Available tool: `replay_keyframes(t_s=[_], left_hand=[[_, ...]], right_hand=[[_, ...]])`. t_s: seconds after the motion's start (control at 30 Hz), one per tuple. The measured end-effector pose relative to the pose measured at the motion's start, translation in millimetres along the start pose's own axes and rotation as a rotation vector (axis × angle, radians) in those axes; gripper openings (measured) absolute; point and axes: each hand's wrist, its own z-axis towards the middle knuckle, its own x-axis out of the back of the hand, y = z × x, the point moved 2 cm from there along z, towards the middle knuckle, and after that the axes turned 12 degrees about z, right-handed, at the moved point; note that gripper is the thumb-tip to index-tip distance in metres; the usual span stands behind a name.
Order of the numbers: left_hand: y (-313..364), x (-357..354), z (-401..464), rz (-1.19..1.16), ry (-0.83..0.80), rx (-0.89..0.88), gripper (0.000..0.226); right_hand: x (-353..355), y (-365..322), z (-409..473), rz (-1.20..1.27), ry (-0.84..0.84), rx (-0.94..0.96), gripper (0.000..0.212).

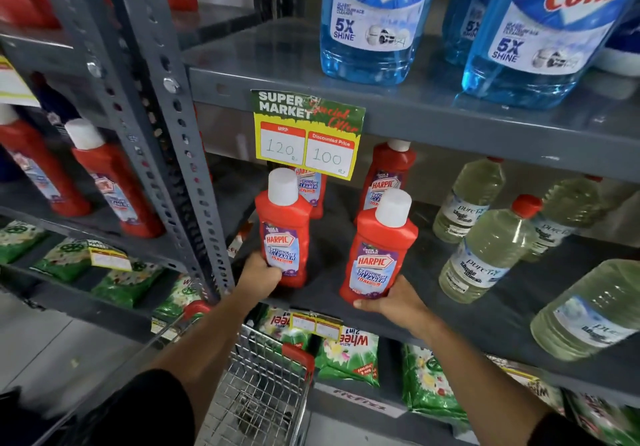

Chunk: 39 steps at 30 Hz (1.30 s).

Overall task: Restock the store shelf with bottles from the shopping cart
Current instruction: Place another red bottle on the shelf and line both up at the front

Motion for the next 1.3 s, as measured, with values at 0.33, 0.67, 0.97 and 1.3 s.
replay_keyframes(t_s=[0.33, 0.67, 0.97, 1.3], left_hand=[[-2.6, 6.3, -4.5, 0.004, -0.038, -0.014, 0.040], [-3.3, 7.8, -3.1, 0.035, -0.068, -0.031, 0.042], [-6.7, 7.6, -6.4, 0.032, -0.071, -0.065, 0.051], [-20.0, -2.2, -53.7, -0.127, -0.030, -0.131, 0.087]], right_hand=[[-7.2, -5.1, -14.4, 0.019, -0.022, -0.006, 0.048], [-7.0, -3.4, -16.8, 0.030, -0.053, -0.034, 0.047], [-6.9, -6.8, -16.3, 0.034, -0.069, -0.051, 0.051], [-0.8, -12.6, -30.0, 0.084, -0.006, -0.025, 0.069]])
